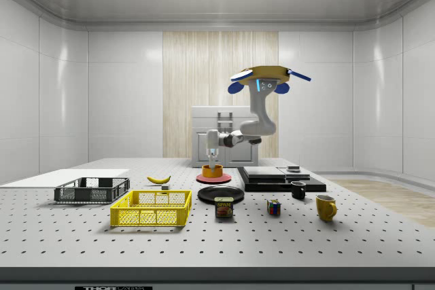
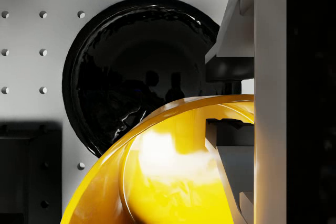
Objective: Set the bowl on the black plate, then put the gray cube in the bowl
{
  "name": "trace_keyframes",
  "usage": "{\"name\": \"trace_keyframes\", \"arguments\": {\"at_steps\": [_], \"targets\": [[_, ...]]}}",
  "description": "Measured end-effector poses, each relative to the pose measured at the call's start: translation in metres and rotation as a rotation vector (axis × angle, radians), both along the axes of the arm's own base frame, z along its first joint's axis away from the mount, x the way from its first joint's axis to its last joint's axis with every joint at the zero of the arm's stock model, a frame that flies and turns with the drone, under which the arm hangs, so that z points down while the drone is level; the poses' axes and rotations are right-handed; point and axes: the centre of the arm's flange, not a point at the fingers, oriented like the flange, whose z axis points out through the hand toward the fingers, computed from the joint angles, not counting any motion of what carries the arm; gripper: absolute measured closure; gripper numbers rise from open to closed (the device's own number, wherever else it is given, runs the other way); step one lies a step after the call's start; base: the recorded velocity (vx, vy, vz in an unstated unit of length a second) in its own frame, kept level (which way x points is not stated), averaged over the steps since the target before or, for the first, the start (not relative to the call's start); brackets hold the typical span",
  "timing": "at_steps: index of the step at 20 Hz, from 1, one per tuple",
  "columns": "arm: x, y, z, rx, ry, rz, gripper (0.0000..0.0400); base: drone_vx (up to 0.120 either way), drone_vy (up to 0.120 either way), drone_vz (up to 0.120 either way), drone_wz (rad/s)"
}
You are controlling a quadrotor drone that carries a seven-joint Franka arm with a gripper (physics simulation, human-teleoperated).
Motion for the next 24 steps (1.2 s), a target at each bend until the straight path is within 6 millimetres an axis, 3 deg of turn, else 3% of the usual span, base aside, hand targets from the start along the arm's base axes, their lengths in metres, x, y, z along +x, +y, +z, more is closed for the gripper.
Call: {"name": "trace_keyframes", "arguments": {"at_steps": [4, 12, 16, 24], "targets": [[0.0, 0.0, 0.0, 0.0, 0.0, 0.0, 0.03, -0.1, 0.12, 0.0, 0.0], [0.0, 0.0, 0.0, 0.0, 0.0, 0.0, 0.03, -0.01, 0.115, -0.06, 0.0], [0.0, 0.0, 0.0, 0.0, 0.0, 0.0, 0.03, -0.1, 0.0, -0.02, 0.0], [0.0, 0.0, 0.0, 0.0, 0.0, 0.0, 0.03, 0.0, 0.0, -0.115, 0.0]]}}
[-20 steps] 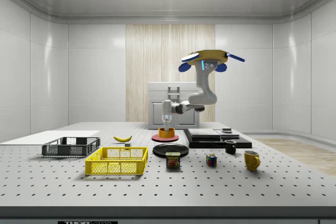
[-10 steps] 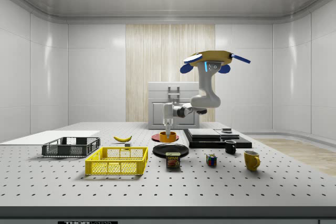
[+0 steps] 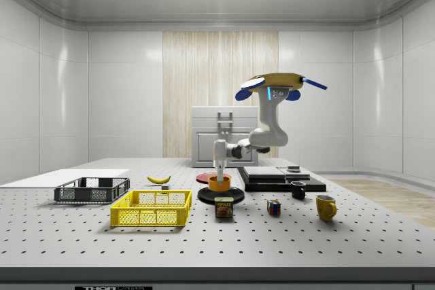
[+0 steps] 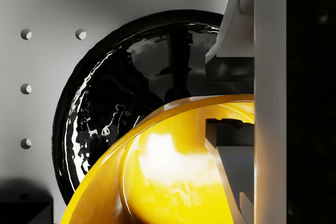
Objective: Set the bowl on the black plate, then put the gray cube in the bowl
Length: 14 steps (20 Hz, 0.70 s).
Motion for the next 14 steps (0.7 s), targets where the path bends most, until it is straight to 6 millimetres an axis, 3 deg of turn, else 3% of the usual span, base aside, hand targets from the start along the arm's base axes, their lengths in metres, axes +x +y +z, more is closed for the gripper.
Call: {"name": "trace_keyframes", "arguments": {"at_steps": [2, 6, 10, 14], "targets": [[0.0, 0.0, 0.0, 0.0, 0.0, 0.0, 0.03, 0.0, 0.0, 0.0, 0.0], [0.0, 0.0, 0.0, 0.0, 0.0, 0.0, 0.03, 0.0, 0.1, 0.0, 0.0], [0.0, 0.0, 0.0, 0.0, 0.0, 0.0, 0.03, -0.12, 0.0, 0.0, 0.0], [0.0, 0.0, 0.0, 0.0, 0.0, 0.0, 0.03, 0.0, 0.0, -0.05, 0.0]]}}
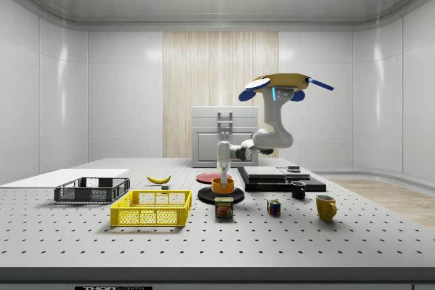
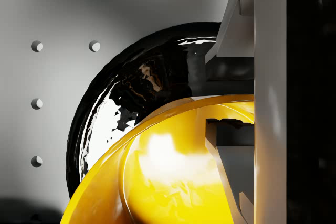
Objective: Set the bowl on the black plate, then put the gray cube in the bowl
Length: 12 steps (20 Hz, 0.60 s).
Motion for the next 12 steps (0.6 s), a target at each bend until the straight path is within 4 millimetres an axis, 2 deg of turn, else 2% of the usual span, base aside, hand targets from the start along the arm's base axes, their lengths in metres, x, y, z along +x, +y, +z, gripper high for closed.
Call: {"name": "trace_keyframes", "arguments": {"at_steps": [2, 5, 12], "targets": [[0.0, 0.0, 0.0, 0.0, 0.0, 0.0, 0.03, 0.0, 0.04, -0.1, 0.0], [0.0, 0.0, 0.0, 0.0, 0.0, 0.0, 0.03, 0.0, 0.08, 0.0, 0.0], [0.0, 0.0, 0.0, 0.0, 0.0, 0.0, 0.03, 0.0, 0.0, 0.0, 0.0]]}}
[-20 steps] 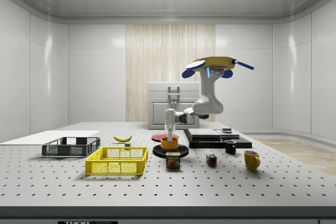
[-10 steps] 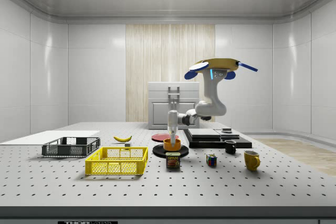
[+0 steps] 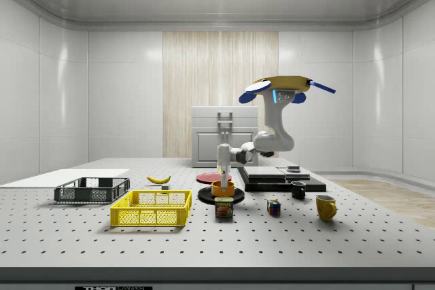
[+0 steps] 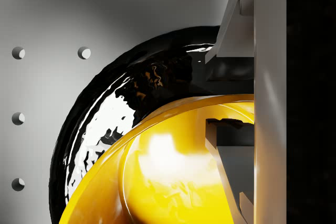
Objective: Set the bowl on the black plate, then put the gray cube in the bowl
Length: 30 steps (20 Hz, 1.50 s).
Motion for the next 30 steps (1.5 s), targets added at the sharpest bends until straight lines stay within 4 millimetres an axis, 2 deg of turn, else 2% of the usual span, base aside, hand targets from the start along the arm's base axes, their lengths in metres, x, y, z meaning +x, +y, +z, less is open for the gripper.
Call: {"name": "trace_keyframes", "arguments": {"at_steps": [3, 4, 5, 7, 9, 12, 16, 21, 30], "targets": [[0.0, 0.0, 0.001, 0.0, 0.0, 0.0, 0.03, 0.0, 0.0, 0.0, 0.0], [0.0, 0.0, 0.002, 0.0, 0.0, 0.0, 0.0276, 0.0, 0.0, 0.0, 0.0], [0.0, 0.0, 0.003, 0.0, 0.0, 0.0, 0.0215, 0.0, 0.0, 0.0, 0.0], [0.0, 0.0, 0.001, 0.0, 0.0, 0.0, 0.0131, 0.0, 0.0, 0.02, 0.0], [0.0, 0.0, -0.002, 0.0, 0.0, 0.0, 0.0079, 0.0, 0.0, 0.12, 0.0], [0.0, 0.0, -0.006, 0.0, 0.0, 0.0, 0.0037, 0.093, -0.093, 0.053, 0.0], [0.0, 0.0, -0.008, 0.0, 0.0, 0.0, 0.0014, 0.12, -0.12, 0.0, 0.0], [0.0, 0.0, -0.01, 0.0, 0.0, 0.0, 0.0004, 0.12, -0.12, 0.0, 0.0], [0.0, 0.0, -0.01, 0.0, 0.0, 0.0, 0.0, 0.12, -0.044, 0.0, 0.0]]}}
